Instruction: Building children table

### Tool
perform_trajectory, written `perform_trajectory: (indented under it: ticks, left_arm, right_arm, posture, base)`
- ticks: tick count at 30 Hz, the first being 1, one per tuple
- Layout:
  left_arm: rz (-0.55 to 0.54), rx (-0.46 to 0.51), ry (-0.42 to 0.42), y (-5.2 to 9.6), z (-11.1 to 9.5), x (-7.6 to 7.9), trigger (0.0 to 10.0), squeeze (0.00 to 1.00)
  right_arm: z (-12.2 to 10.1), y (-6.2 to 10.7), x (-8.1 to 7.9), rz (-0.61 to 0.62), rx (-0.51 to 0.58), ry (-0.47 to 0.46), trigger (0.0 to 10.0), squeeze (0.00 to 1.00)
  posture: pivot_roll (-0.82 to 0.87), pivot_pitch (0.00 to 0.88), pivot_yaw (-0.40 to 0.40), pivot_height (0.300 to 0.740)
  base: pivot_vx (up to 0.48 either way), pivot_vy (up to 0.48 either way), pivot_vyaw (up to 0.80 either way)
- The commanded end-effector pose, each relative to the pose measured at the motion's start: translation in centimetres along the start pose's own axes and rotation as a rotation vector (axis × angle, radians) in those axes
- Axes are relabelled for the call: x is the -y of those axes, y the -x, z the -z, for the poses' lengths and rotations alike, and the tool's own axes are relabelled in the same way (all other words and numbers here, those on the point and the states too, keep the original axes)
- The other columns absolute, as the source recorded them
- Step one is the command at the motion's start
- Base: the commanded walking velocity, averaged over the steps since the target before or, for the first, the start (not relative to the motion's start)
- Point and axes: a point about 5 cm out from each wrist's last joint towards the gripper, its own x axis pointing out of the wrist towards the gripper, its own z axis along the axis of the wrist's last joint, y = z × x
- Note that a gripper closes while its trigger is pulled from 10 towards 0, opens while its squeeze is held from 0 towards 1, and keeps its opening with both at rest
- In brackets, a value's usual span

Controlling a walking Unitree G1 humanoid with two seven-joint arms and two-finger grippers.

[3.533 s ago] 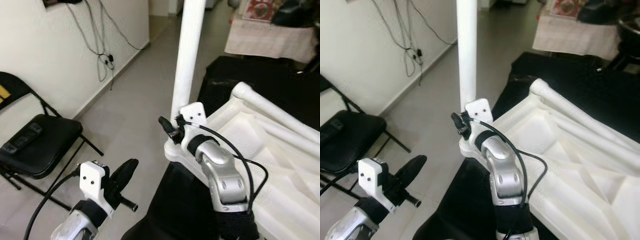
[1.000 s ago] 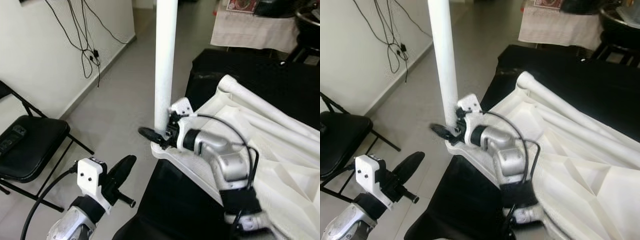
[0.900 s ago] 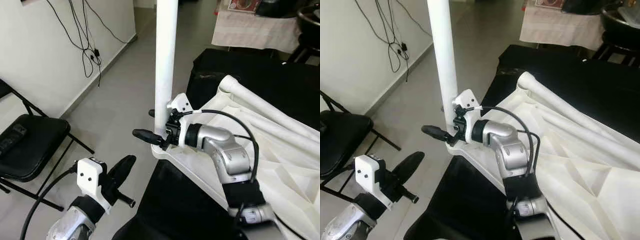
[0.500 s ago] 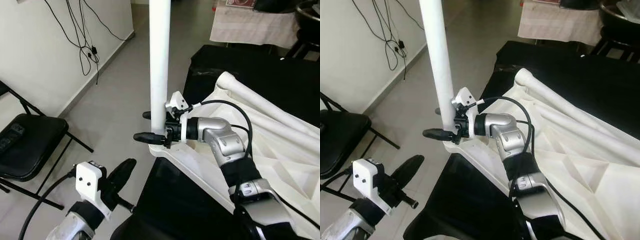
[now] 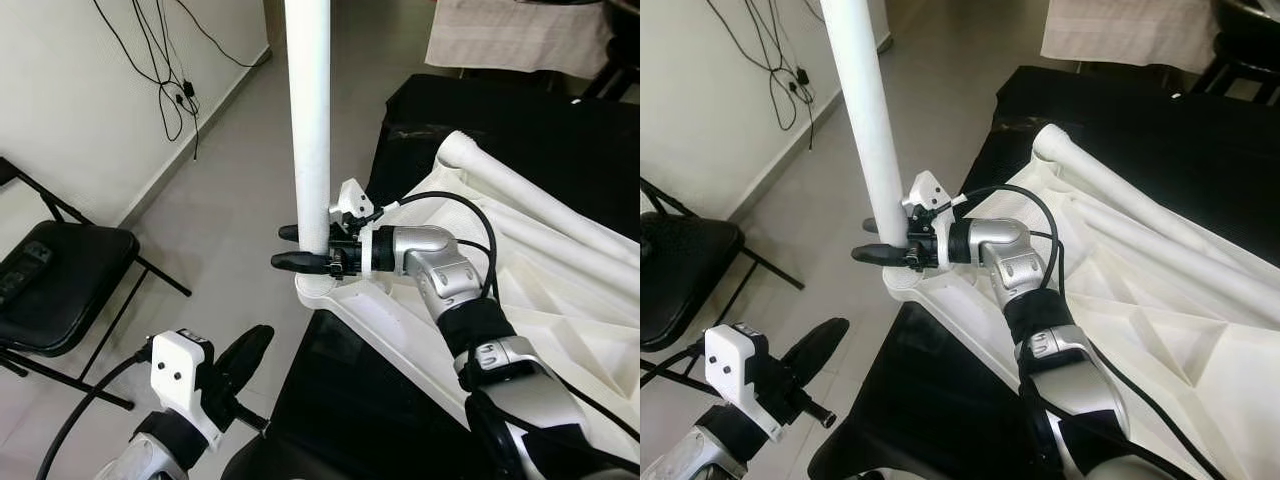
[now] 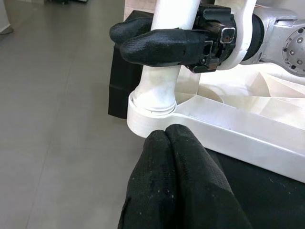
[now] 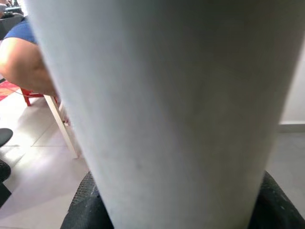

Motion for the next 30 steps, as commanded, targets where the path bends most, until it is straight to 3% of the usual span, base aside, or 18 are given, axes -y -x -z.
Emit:
perform_trajectory:
  ticks: [1,2,3,4,5,6,7,8,9,10,12,16,17,23,24,25,29,30]
  left_arm:
    - [0.007,-0.026,-0.007,0.2,0.2,0.1,10.0,0.00]
    - [0.006,-0.026,-0.007,0.2,0.2,0.1,10.0,0.00]
    - [0.006,-0.026,-0.007,0.2,0.2,0.1,10.0,0.00]
    - [0.005,-0.027,-0.007,0.3,0.3,0.1,10.0,0.00]
    - [0.005,-0.027,-0.007,0.3,0.3,0.1,10.0,0.00]
    - [0.003,-0.027,-0.007,0.3,0.3,0.0,10.0,0.00]
    - [0.001,-0.026,-0.008,0.3,0.3,-0.3,10.0,0.00]
    - [0.001,-0.026,-0.008,0.3,0.3,-0.3,10.0,0.00]
    - [0.001,-0.025,-0.008,0.1,0.3,-0.6,10.0,0.00]
    - [0.001,-0.025,-0.008,0.1,0.3,-0.6,10.0,0.00]
    - [0.006,-0.030,-0.011,-0.3,0.5,-1.1,10.0,0.00]
    - [0.012,-0.036,-0.013,-0.5,0.6,-1.3,10.0,0.00]
    - [0.018,-0.034,-0.015,-0.9,0.8,-1.5,10.0,0.00]
    - [-0.013,-0.013,-0.017,-1.2,0.8,-1.7,10.0,0.00]
    - [-0.017,-0.010,-0.018,-1.2,0.8,-1.7,10.0,0.00]
    - [-0.022,-0.004,-0.014,-1.2,0.7,-1.9,10.0,0.00]
    - [-0.019,-0.002,-0.025,-1.2,0.4,-1.9,10.0,0.00]
    - [-0.016,-0.014,-0.047,-1.0,0.3,-1.8,10.0,0.00]
  right_arm:
    - [1.4,0.7,0.0,0.061,-0.070,0.011,0.0,0.00]
    - [1.4,1.7,0.5,0.173,-0.091,0.027,0.0,0.00]
    - [1.4,1.7,0.5,0.173,-0.091,0.027,0.0,0.00]
    - [1.5,2.6,1.0,0.313,-0.100,-0.004,0.0,0.00]
    - [1.5,2.6,1.0,0.313,-0.100,-0.004,0.0,0.00]
    - [1.7,3.5,1.3,0.500,-0.099,-0.036,0.0,0.00]
    - [3.1,4.4,-0.4,0.741,-0.158,-0.034,0.0,0.00]
    - [3.1,4.4,-0.4,0.741,-0.158,-0.034,0.0,0.00]
    - [3.9,5.2,-2.2,0.882,-0.215,-0.013,0.0,0.00]
    - [3.9,5.2,-2.2,0.882,-0.215,-0.013,0.0,0.00]
    - [4.7,5.4,-4.3,1.010,-0.234,-0.051,0.0,0.00]
    - [4.7,4.6,-4.4,0.979,-0.223,-0.058,0.0,0.00]
    - [4.7,3.2,-4.7,0.927,-0.214,-0.065,0.0,0.00]
    - [4.3,1.9,-5.0,0.861,-0.200,-0.069,0.0,0.00]
    - [3.6,1.5,-5.1,0.826,-0.168,-0.048,10.0,0.00]
    - [2.9,0.7,-5.3,0.725,-0.117,-0.015,10.0,1.00]
    - [1.7,-0.2,-5.6,0.555,-0.051,0.031,10.0,1.00]
    - [0.9,-0.4,-5.6,0.378,0.001,0.013,10.0,1.00]
  posture:
    - [0.03,0.193,0.007,0.740]
    - [0.03,0.193,0.007,0.740]
    - [0.03,0.193,0.007,0.740]
    - [0.02,0.186,-0.005,0.740]
    - [0.02,0.186,-0.005,0.740]
    - [0.01,0.182,-0.009,0.740]
    - [-0.02,0.176,0.005,0.740]
    - [-0.02,0.176,0.005,0.740]
    - [-0.03,0.173,0.036,0.740]
    - [-0.03,0.173,0.036,0.740]
    - [-0.05,0.129,0.047,0.740]
    - [-0.04,0.123,0.044,0.740]
    - [-0.04,0.103,0.024,0.740]
    - [-0.03,0.094,0.016,0.740]
    - [-0.03,0.096,0.016,0.740]
    - [-0.02,0.091,0.020,0.740]
    - [0.00,0.079,0.024,0.740]
    - [0.00,0.076,0.032,0.740]
  base:
    - [0.000,0.000,0.00]
    - [0.000,0.000,0.00]
    - [0.000,0.000,0.00]
    - [0.000,0.000,0.00]
    - [0.000,0.000,0.00]
    - [0.000,0.000,0.00]
    - [0.000,0.000,0.00]
    - [0.000,0.000,0.00]
    - [0.000,0.000,0.00]
    - [0.000,0.000,0.00]
    - [0.000,0.000,0.00]
    - [0.000,0.000,0.00]
    - [0.000,0.000,0.00]
    - [0.000,0.000,0.00]
    - [0.000,0.000,0.00]
    - [0.000,0.000,0.00]
    - [0.000,0.000,0.00]
    - [0.000,0.000,0.00]
